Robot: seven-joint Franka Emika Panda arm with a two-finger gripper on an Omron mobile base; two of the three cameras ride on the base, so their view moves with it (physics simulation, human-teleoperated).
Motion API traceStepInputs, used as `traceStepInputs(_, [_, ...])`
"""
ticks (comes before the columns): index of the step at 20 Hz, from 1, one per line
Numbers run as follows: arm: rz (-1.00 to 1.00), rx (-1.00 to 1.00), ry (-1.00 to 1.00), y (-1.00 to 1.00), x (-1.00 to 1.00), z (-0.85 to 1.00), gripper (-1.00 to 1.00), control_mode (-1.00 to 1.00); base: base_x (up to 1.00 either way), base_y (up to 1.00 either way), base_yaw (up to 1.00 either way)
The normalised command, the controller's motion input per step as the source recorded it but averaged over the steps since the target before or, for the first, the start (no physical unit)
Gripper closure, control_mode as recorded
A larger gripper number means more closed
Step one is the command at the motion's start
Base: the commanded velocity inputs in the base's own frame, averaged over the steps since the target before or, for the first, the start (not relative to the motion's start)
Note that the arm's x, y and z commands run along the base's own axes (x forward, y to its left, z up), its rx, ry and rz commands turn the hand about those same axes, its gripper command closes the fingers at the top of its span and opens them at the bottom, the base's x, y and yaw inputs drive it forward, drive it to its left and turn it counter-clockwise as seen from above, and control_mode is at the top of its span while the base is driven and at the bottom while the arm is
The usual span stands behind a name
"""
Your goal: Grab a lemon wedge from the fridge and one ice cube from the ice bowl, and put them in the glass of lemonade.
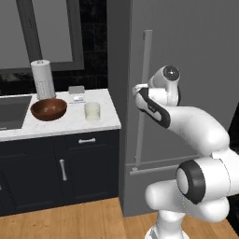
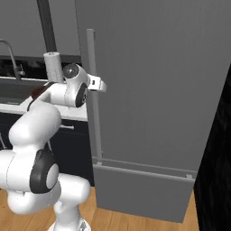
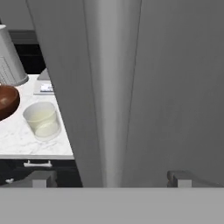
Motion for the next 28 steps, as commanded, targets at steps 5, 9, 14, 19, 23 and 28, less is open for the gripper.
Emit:
traceStepInputs(5, [0.0,0.0,0.0,0.0,0.5,-0.18,-1.0,-1.0,0.0,0.0,0.0])
traceStepInputs(9, [0.0,0.0,0.0,0.0,0.47,-0.08,-1.0,-1.0,0.0,0.0,0.0])
traceStepInputs(14, [0.0,0.0,0.0,0.0,0.43,-0.05,-1.0,-1.0,0.0,0.0,0.0])
traceStepInputs(19, [0.0,0.0,0.0,0.0,0.31,-0.11,1.0,-1.0,0.0,0.0,0.0])
traceStepInputs(23, [0.0,0.0,0.0,0.0,0.02,-0.02,1.0,-1.0,0.0,0.0,0.0])
traceStepInputs(28, [0.0,0.0,-0.01,0.0,-0.03,0.0,1.0,-1.0,0.0,0.0,0.0])
